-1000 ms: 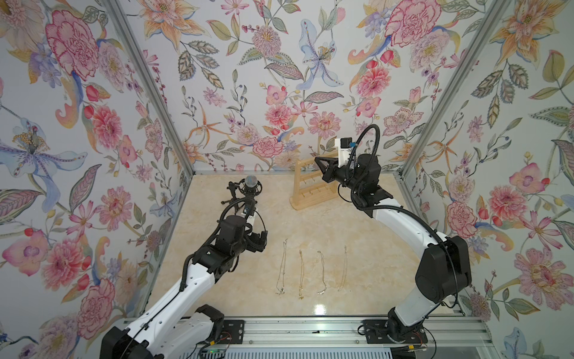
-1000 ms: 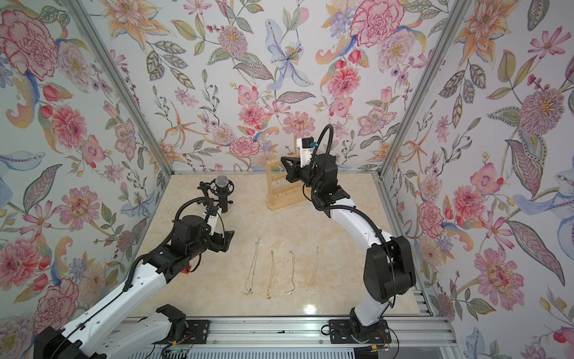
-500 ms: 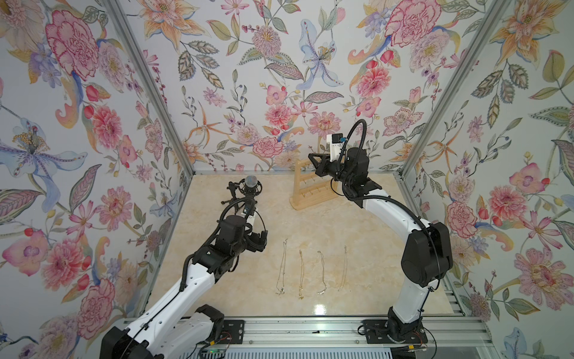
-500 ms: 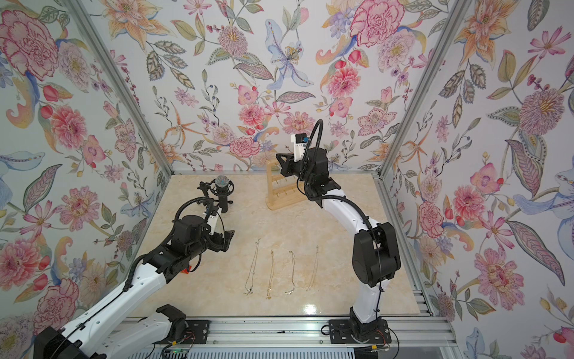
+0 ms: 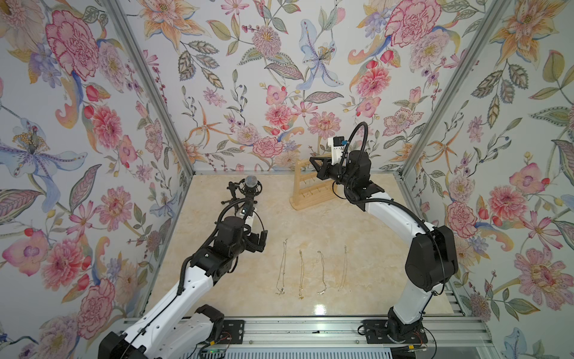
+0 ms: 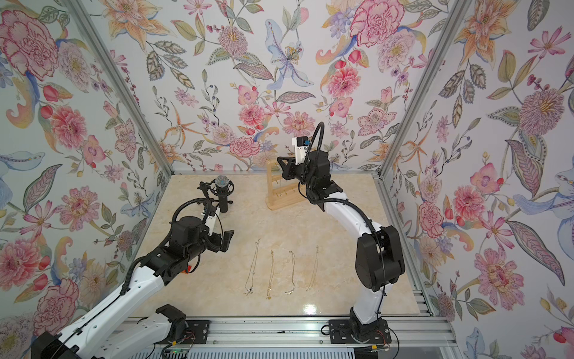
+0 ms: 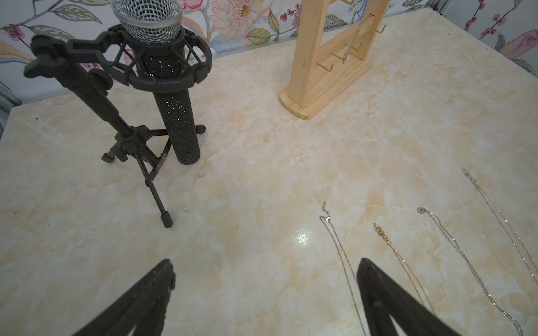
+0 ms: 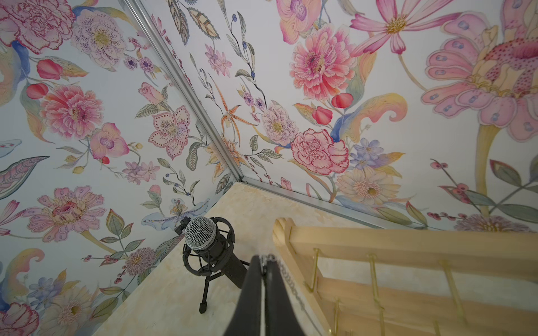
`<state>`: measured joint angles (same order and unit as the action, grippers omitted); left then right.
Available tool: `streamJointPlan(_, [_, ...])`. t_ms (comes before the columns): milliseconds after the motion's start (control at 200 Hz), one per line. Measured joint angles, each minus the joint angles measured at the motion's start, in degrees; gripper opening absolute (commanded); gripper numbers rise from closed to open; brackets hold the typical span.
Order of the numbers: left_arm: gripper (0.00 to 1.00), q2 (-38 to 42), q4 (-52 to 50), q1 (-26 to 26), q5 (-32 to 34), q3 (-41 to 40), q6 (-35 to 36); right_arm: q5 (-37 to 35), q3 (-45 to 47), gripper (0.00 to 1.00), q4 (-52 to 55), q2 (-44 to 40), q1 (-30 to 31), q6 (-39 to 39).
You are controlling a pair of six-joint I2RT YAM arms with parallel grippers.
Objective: Take the necklace off the jewelry display stand
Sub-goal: Take off the necklace from the stand.
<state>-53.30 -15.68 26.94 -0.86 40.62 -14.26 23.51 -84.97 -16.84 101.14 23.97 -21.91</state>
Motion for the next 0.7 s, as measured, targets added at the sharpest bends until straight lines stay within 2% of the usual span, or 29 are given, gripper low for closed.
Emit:
streamJointPlan(400, [0.99,6.9,1.2,0.1,-0.2,-0.1,0.4,0.5,10.2,0.00,1.0,-13.7,-0.4,0.0])
streamJointPlan(535, [0.99,10.6,1.9,0.4,-0.3,0.0,0.6,2.1,13.6,0.00,2.9,-18.9,-2.1,-0.4])
streamJointPlan(696, [0.99,10.9,2.1,1.3,-1.2,1.0,0.8,4.4,17.5,0.00,5.7,-25.4,-4.4,-1.3])
